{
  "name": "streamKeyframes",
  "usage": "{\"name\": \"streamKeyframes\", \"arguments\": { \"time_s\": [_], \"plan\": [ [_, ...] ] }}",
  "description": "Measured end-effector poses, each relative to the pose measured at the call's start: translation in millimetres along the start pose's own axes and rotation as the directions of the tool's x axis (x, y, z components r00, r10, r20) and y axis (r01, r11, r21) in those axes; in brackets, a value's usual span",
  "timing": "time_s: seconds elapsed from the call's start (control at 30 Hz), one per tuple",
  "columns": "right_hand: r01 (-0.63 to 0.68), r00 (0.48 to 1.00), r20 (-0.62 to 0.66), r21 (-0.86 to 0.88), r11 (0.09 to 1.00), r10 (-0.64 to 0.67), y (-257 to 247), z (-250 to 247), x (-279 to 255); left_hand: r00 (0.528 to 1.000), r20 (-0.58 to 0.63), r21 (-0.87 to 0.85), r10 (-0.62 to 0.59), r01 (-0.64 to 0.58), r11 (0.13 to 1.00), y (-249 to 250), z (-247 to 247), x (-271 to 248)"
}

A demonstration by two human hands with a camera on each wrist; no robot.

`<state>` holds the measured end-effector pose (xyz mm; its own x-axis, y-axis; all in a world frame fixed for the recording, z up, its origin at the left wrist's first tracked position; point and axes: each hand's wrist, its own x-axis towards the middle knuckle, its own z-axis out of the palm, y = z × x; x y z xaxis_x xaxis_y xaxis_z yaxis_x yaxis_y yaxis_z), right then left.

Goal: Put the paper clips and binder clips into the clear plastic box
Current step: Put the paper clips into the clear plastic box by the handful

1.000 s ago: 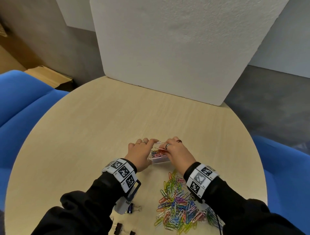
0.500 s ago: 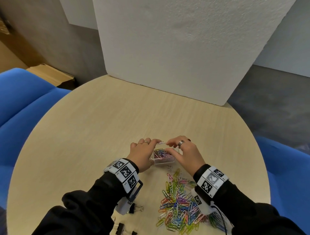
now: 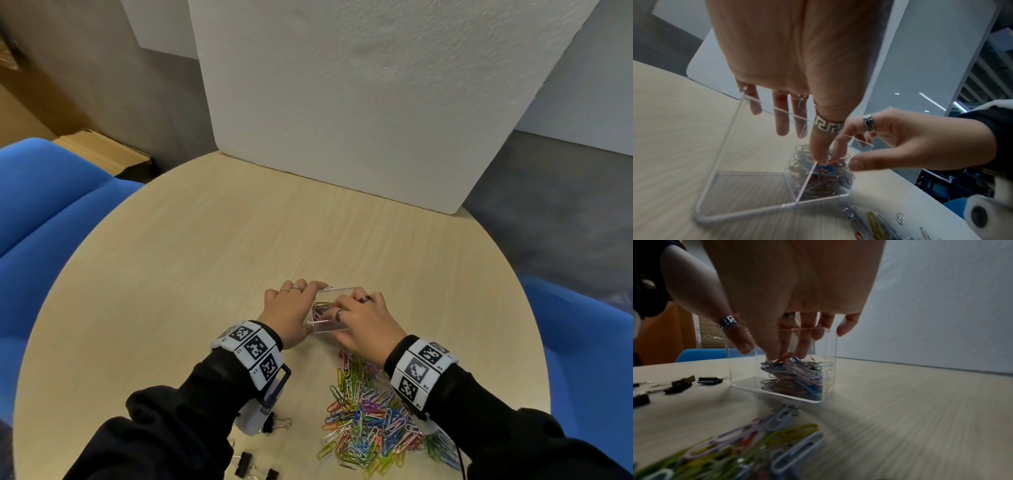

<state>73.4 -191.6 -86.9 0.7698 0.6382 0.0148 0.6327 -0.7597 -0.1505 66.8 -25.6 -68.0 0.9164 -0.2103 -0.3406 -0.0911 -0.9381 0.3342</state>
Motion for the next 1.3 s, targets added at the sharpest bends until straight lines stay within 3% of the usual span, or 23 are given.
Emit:
{"name": "streamKeyframes", "arguments": {
  "time_s": [0.17,0.27,0.4,0.57,0.73,0.83,0.93,1.0,1.3],
  "plan": [
    [-0.077,0.996,-0.060,-0.168,0.983,0.067,6,-8,-3,1.000,0.002,0.004,-0.002,0.002,1.000,0,0,0],
    [-0.052,0.992,-0.118,-0.146,0.988,0.035,7,-6,-2,1.000,-0.007,0.000,-0.007,0.007,1.000,0,2,0],
    [-0.049,0.998,-0.056,-0.156,0.987,0.041,-1,-1,-2,1.000,-0.012,0.002,-0.017,0.017,1.000,1,2,1],
    [-0.095,0.992,-0.088,-0.106,0.990,0.086,3,-3,1,1.000,-0.004,0.008,-0.017,0.017,1.000,1,2,1],
    [-0.091,0.994,0.035,-0.208,0.974,0.101,-4,-11,2,1.000,-0.008,0.015,-0.019,0.019,1.000,2,2,1],
    [-0.066,0.987,0.139,-0.060,0.996,0.074,-6,-10,6,1.000,-0.007,0.023,-0.018,0.018,1.000,2,2,1],
    [-0.133,0.987,0.087,0.004,0.991,0.132,-6,-13,6,1.000,-0.004,0.023,-0.018,0.018,1.000,2,1,0],
    [-0.151,0.986,0.059,-0.072,0.986,0.155,-4,-14,4,1.000,-0.010,0.025,-0.017,0.017,1.000,2,1,1],
    [-0.082,0.994,0.065,-0.121,0.989,0.090,-13,-12,9,1.000,-0.009,0.027,-0.020,0.020,0.999,2,2,1]
  ]
}}
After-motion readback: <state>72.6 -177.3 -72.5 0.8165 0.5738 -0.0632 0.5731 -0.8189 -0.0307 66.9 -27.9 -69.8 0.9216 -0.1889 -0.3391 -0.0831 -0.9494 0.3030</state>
